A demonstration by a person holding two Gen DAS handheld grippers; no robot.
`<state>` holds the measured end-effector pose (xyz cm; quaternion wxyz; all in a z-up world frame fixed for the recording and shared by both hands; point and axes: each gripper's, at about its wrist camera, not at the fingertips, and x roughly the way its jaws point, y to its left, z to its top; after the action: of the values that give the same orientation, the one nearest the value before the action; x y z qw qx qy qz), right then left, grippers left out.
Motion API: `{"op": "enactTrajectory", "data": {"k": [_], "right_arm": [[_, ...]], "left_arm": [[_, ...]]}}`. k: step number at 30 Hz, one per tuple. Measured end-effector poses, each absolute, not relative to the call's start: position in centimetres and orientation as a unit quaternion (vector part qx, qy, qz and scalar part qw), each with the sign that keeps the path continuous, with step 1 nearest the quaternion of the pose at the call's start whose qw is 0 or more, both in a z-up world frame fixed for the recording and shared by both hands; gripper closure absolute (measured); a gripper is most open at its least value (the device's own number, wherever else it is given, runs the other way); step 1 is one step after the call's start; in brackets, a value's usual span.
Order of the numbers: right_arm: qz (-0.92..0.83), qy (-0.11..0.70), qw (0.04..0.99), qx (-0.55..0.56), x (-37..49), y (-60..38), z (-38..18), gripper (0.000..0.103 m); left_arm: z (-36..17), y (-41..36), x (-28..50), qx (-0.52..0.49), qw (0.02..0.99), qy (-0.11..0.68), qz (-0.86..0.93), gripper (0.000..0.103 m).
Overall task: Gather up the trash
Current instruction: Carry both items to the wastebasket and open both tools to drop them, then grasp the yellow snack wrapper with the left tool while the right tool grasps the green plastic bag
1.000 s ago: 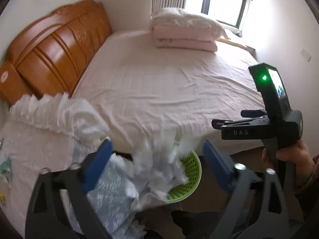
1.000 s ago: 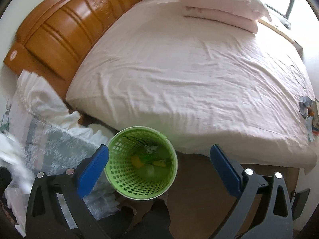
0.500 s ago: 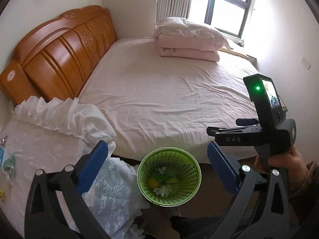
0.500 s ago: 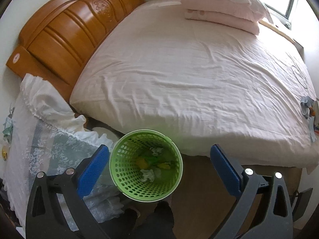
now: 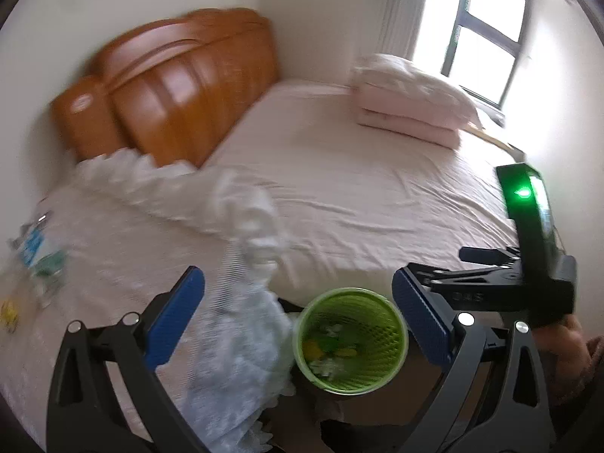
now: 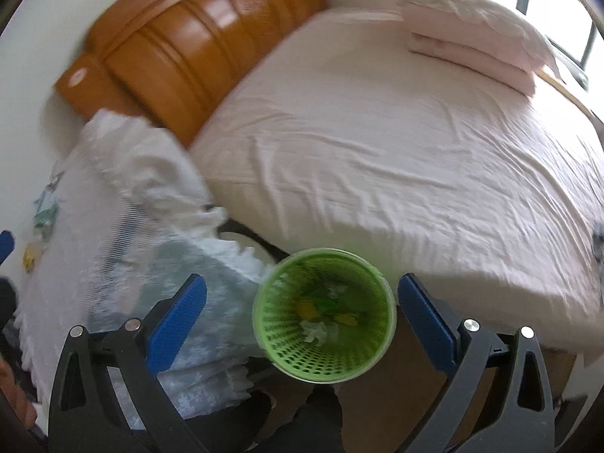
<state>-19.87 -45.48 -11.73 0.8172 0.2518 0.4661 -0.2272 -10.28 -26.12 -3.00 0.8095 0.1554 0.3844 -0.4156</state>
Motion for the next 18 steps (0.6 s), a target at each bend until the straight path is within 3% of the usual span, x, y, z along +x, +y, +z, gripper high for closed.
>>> {"op": "enactTrajectory", "data": {"k": [18], "right_arm": [[-0.036, 0.444, 0.881, 0.162, -6.9, -32.0, -6.2, 0.002]], "left_arm": [[-2.8, -7.9, -2.9, 0.068, 0.892, 0.403, -0.190, 0.008]]}}
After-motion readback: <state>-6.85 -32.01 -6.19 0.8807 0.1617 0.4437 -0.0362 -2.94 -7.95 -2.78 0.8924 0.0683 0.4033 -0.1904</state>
